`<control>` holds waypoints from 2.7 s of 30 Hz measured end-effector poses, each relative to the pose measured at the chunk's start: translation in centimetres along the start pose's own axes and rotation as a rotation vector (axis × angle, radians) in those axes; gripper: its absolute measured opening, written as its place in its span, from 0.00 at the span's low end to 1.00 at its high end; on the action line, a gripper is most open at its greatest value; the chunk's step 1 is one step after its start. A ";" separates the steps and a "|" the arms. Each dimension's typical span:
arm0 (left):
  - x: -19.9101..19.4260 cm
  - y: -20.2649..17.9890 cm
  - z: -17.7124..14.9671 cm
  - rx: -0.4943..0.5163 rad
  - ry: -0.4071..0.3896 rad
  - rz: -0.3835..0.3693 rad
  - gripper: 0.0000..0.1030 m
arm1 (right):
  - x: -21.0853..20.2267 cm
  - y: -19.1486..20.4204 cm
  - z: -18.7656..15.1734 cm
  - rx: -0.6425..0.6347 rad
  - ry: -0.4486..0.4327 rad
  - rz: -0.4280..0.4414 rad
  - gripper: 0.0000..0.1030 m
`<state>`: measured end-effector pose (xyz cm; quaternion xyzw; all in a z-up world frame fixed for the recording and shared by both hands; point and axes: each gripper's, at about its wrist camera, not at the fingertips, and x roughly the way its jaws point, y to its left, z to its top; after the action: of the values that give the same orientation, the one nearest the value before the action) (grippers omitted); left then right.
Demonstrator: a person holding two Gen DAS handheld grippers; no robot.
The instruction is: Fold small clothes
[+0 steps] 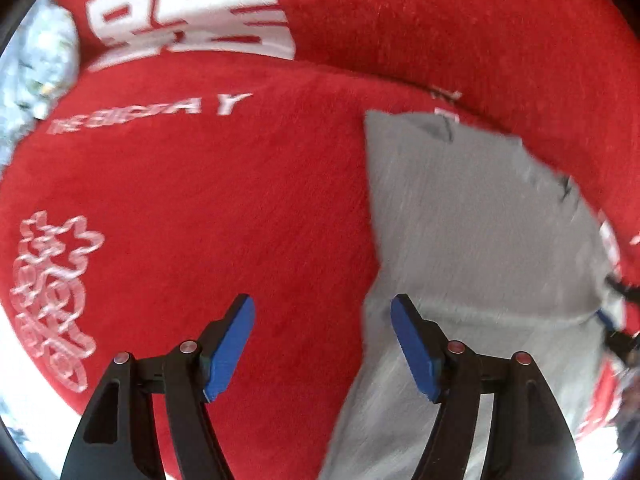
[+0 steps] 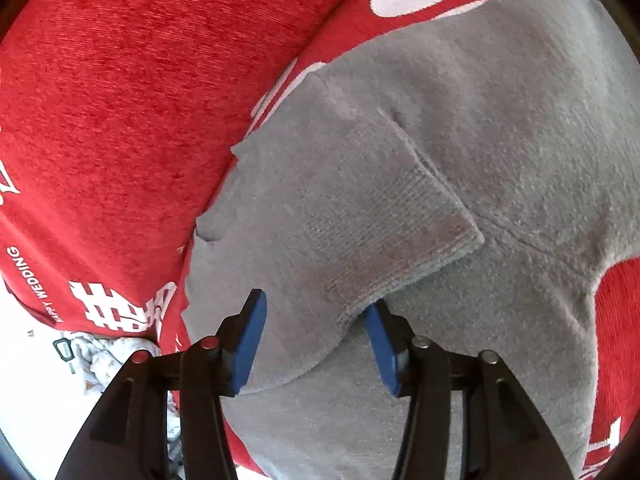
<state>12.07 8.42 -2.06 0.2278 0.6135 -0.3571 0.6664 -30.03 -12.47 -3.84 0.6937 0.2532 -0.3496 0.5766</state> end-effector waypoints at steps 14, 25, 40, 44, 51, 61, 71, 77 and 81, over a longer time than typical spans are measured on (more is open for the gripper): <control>2.9 -3.2 2.7 0.077 0.054 -0.104 0.09 | 1.5 7.1 0.1 -0.304 -0.012 -0.066 0.06; -0.6 -4.1 1.0 0.118 -0.027 0.025 0.09 | -2.2 -1.8 -1.2 -0.106 -0.023 -0.273 0.14; 1.5 -5.2 -0.3 0.128 -0.003 0.135 0.09 | 0.9 1.7 -0.3 -0.282 0.030 -0.318 0.14; 0.5 -5.3 -1.0 0.146 0.012 0.169 0.09 | -1.8 -0.6 -1.1 -0.219 0.025 -0.306 0.16; -0.7 -7.3 -3.4 0.159 0.065 0.169 0.09 | -5.0 -2.3 -3.9 -0.178 0.035 -0.286 0.38; -1.3 -11.2 -6.8 0.212 0.122 0.143 0.09 | -6.2 -3.5 -6.7 -0.115 0.064 -0.240 0.53; -0.6 -14.2 -7.7 0.258 0.147 0.195 0.99 | -6.5 -4.4 -7.3 -0.105 0.070 -0.210 0.71; -0.2 -16.7 -7.7 0.333 0.138 0.211 0.99 | -7.2 -4.9 -7.2 -0.103 0.072 -0.169 0.78; -0.1 -17.8 -7.9 0.343 0.131 0.217 0.99 | -7.7 -5.8 -6.8 -0.072 0.062 -0.149 0.78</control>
<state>-6.54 2.92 -0.74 0.4253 0.5577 -0.3668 0.6111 -37.87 -4.23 -0.84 0.6621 0.3343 -0.3607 0.5654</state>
